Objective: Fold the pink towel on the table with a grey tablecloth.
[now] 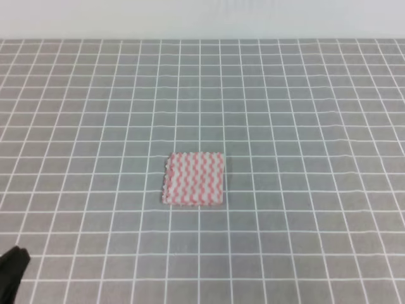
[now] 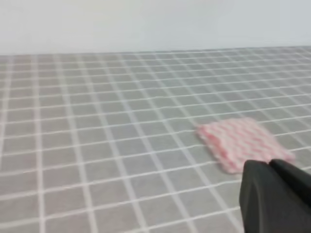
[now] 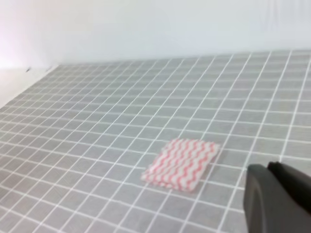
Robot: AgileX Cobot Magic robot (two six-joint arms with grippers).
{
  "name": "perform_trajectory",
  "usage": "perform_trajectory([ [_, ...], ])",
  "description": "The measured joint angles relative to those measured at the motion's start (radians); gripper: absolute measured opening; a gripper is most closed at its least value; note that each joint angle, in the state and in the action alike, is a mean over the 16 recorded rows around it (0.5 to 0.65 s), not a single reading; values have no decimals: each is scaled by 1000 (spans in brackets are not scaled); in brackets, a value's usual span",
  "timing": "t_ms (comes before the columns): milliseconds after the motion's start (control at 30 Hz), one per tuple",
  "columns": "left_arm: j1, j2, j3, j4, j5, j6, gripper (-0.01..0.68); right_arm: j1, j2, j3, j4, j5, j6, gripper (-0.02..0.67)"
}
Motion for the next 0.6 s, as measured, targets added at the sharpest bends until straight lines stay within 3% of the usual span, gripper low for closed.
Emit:
perform_trajectory([
  [200, 0, 0, 70, -15, -26, 22, -3, 0, -63, 117, 61, -86, -81, -15],
  [600, 0, 0, 87, -17, 85, 22, -4, 0, -78, 185, 78, -145, -107, -15],
])
